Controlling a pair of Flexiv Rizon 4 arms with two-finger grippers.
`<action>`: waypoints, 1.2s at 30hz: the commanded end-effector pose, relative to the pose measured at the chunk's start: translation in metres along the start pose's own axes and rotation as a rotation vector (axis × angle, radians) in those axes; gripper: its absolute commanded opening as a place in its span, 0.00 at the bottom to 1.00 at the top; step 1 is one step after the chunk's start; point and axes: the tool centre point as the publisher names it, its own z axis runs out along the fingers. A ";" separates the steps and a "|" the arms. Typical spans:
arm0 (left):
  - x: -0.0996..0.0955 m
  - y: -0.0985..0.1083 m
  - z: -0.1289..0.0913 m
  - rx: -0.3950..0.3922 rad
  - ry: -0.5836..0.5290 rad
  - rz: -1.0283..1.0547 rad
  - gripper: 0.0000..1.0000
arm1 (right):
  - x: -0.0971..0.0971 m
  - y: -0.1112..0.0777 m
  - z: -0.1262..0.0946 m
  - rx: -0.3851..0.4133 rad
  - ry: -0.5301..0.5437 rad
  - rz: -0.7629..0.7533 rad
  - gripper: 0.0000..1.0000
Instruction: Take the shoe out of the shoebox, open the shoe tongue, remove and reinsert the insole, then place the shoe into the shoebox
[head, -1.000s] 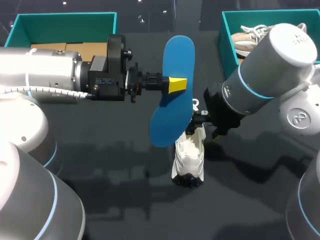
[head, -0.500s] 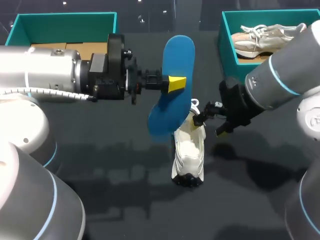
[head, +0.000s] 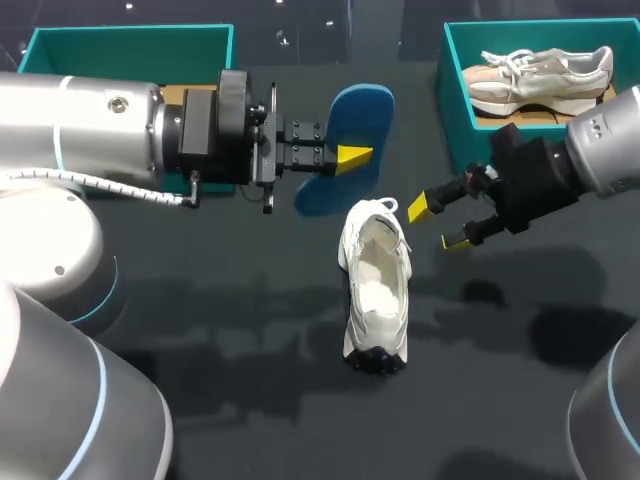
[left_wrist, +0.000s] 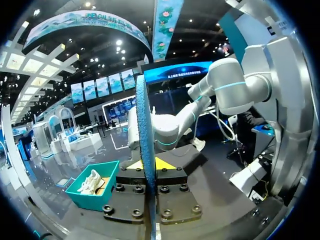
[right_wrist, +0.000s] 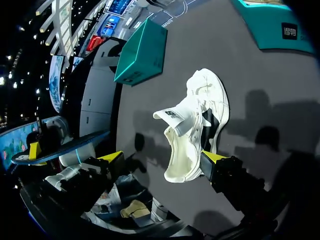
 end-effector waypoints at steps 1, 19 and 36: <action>-0.002 0.003 0.001 0.018 0.027 0.244 0.00 | -0.005 -0.001 -0.005 0.001 0.052 -0.001 1.00; -0.004 0.023 0.000 -0.012 0.037 0.731 0.00 | 0.031 0.025 -0.017 -0.008 0.171 0.058 1.00; -0.014 0.065 -0.004 0.014 -0.009 1.097 0.00 | 0.063 0.047 -0.016 -0.030 0.300 0.110 1.00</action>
